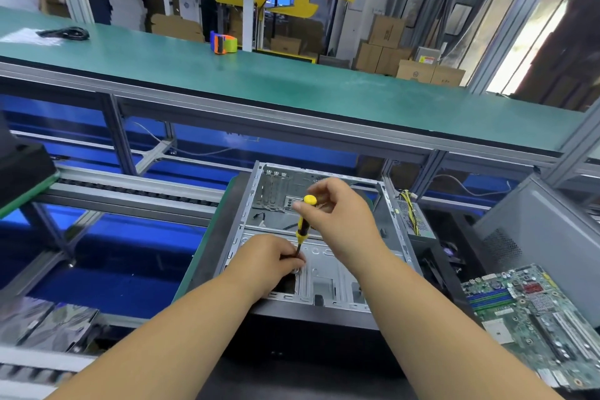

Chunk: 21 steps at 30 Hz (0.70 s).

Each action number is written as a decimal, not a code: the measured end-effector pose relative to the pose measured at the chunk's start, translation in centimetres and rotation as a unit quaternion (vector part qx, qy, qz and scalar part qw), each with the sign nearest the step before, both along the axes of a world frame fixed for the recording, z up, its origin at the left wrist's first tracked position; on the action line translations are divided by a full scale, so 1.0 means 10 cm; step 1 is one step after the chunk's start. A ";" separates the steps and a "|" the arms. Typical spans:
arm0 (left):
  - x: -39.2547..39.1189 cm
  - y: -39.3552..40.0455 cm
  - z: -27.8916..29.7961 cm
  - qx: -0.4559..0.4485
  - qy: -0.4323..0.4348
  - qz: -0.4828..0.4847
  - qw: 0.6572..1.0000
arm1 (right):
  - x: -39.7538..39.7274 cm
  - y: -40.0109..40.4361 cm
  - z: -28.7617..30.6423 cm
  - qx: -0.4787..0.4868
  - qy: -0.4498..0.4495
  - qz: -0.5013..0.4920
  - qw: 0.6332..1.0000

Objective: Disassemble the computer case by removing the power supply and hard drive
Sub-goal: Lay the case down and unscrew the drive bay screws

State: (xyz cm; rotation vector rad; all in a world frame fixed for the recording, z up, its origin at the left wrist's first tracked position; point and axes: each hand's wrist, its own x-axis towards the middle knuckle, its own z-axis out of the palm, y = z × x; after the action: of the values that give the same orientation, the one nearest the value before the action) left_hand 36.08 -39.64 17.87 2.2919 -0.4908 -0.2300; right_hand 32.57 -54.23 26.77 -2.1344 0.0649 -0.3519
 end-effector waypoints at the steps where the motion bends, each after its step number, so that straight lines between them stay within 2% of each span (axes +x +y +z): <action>1: 0.00 0.00 -0.01 0.001 0.001 -0.002 1.000 | -0.01 0.00 0.01 -0.014 -0.019 -0.006 1.000; 4: 0.01 0.00 -0.01 -0.006 0.013 -0.002 1.000 | -0.01 0.00 0.05 -0.054 -0.041 0.004 0.998; 15: 0.00 0.02 0.02 -0.055 0.045 -0.010 0.997 | 0.00 -0.12 0.10 -0.014 -0.034 0.033 0.999; 21: -0.01 0.03 0.00 -0.045 0.039 -0.009 0.998 | 0.00 -0.14 0.15 -0.026 -0.018 0.040 0.999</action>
State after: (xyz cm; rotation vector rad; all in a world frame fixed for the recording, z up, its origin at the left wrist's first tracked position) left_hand 35.94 -39.37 17.88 2.1822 -0.4729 -0.3004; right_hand 32.60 -55.65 28.29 -2.1753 -0.0511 -0.3474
